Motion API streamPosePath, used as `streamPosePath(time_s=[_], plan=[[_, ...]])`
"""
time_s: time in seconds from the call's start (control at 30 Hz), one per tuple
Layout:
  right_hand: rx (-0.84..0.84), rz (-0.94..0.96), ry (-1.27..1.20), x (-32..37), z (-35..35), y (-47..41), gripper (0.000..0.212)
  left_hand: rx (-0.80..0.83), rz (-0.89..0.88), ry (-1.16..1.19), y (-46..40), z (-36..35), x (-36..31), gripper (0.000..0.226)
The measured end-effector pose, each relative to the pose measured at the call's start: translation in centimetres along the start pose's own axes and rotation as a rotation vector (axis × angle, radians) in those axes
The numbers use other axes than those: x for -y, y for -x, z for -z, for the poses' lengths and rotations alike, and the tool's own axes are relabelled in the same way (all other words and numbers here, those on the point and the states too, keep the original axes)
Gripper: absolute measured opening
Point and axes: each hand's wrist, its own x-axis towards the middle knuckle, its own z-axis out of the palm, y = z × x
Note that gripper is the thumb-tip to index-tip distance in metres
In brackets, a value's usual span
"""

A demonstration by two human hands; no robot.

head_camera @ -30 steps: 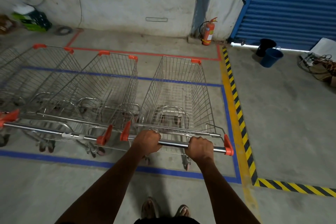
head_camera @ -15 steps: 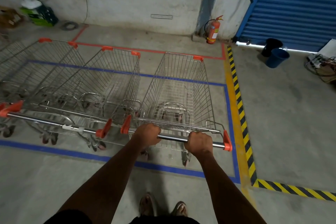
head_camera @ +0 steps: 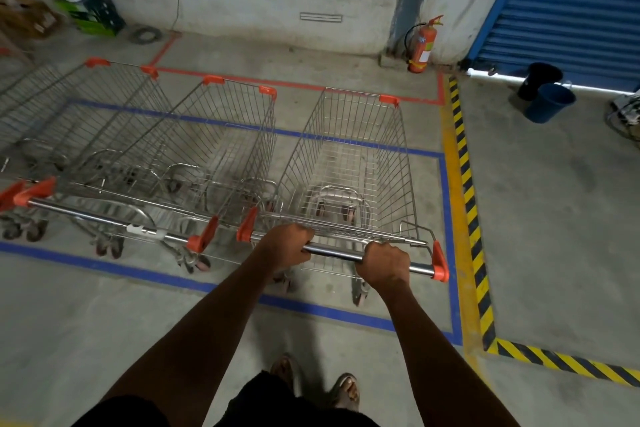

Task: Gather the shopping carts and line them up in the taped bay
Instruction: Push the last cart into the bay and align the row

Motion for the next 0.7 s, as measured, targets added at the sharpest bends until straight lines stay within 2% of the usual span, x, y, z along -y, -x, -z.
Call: streamPosePath(time_s=[0.2, 0.33, 0.4, 0.5, 0.7], plan=[[-0.032, 0.024, 0.017, 0.2, 0.2, 0.3, 0.038, -0.040, -0.040, 0.049, 1.3, 0.7, 0.2, 0.021], [-0.117, 0.079, 0.100, 2.5, 0.5, 0.8, 0.056, -0.078, -0.070, -0.036, 2.6, 1.2, 1.7, 0.028], [-0.175, 0.101, 0.104, 5.0, 0.9, 1.2, 0.067, -0.126, -0.047, -0.039, 3.2, 1.5, 3.1, 0.034], [-0.247, 0.122, 0.063, 10.0, 1.9, 1.6, 0.080, -0.120, -0.146, 0.020, 4.2, 2.4, 5.3, 0.050], [-0.305, 0.215, -0.034, 21.7, 3.1, 1.1, 0.075, -0.186, -0.192, 0.148, 8.9, 4.3, 13.2, 0.074]])
